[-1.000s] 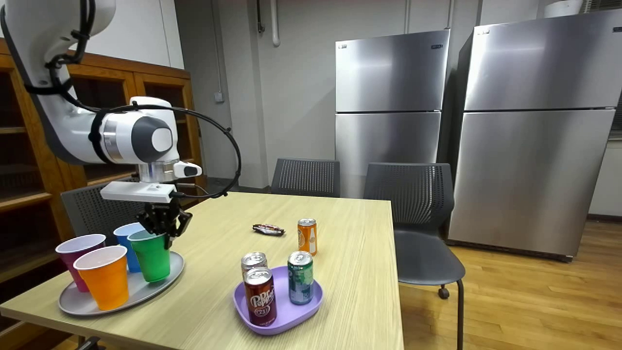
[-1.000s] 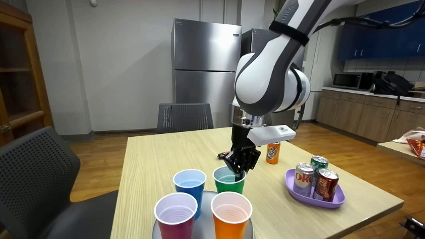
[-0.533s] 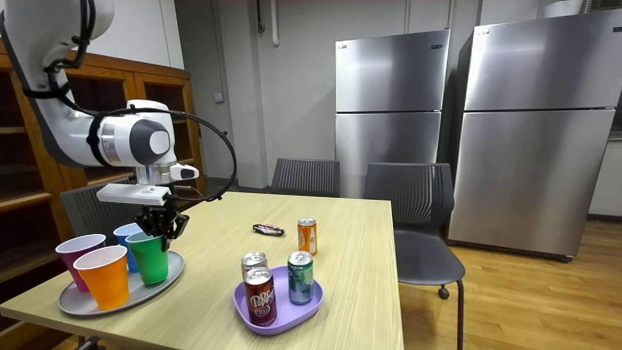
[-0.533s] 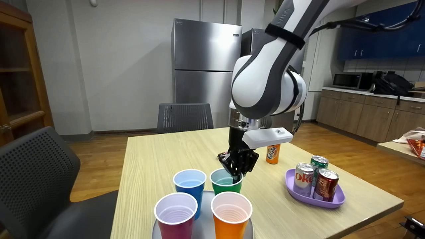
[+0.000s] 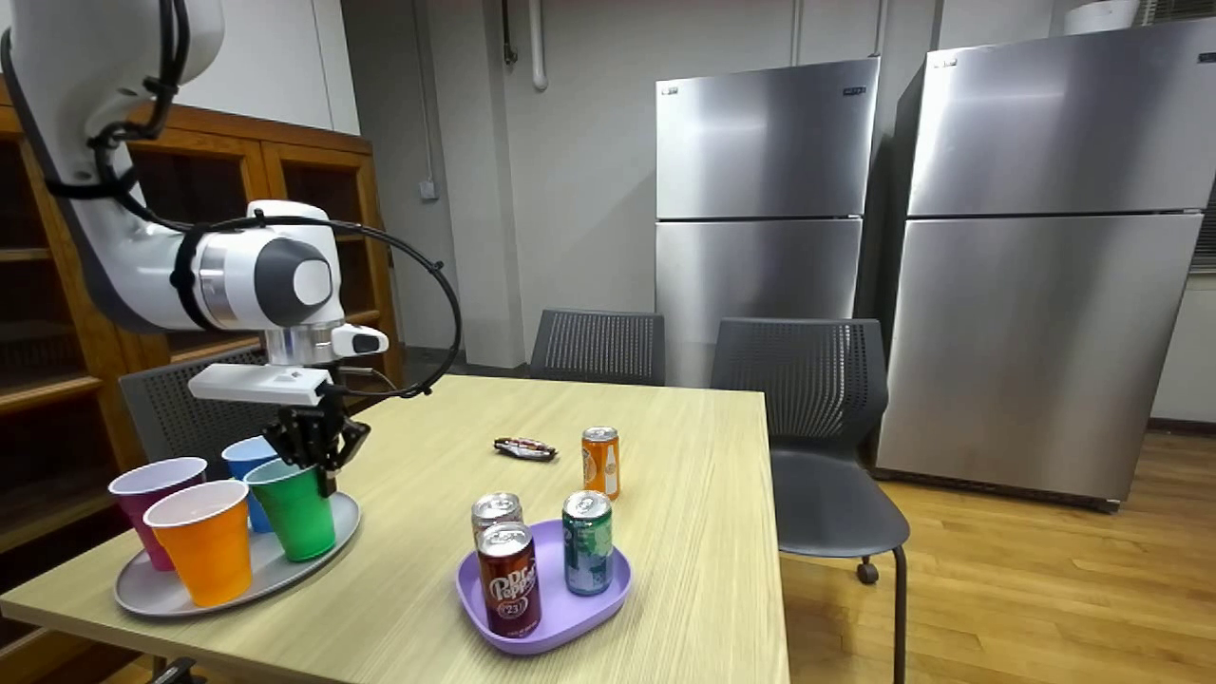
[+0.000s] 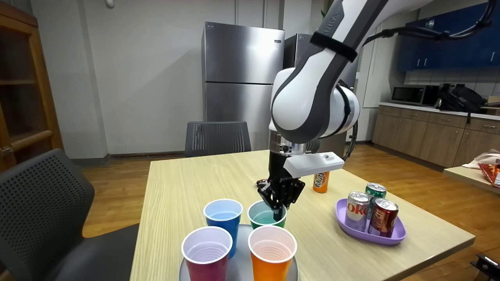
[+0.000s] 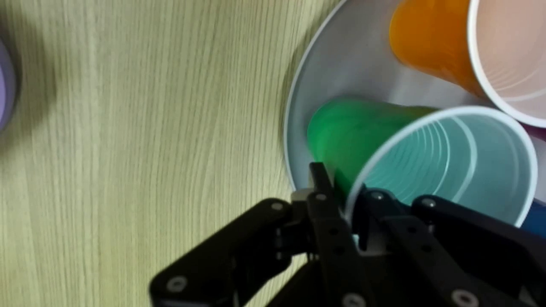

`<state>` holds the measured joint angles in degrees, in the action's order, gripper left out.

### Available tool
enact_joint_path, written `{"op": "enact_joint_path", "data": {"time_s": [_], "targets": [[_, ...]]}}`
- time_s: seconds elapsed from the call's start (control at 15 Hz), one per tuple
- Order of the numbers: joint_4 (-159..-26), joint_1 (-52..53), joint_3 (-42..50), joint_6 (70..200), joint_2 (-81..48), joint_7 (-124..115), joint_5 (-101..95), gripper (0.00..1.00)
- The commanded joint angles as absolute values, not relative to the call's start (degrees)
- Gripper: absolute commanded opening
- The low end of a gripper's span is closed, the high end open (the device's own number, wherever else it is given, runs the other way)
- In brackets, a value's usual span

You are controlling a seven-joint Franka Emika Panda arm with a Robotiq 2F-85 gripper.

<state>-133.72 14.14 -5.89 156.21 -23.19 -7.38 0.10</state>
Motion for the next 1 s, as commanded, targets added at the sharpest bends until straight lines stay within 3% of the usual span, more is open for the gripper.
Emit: {"op": "enact_joint_path", "data": {"time_s": [0.0,0.47,0.93], "targets": [[-132.97,15.08,-5.11,155.34,-23.00,-9.38,-1.89,0.47],[-133.31,12.88,-6.42,153.18,-19.13,-5.42,-1.30,0.98],[-131.99,9.69,-6.09,146.99,-14.10,-0.18,-1.34,1.00]]}}
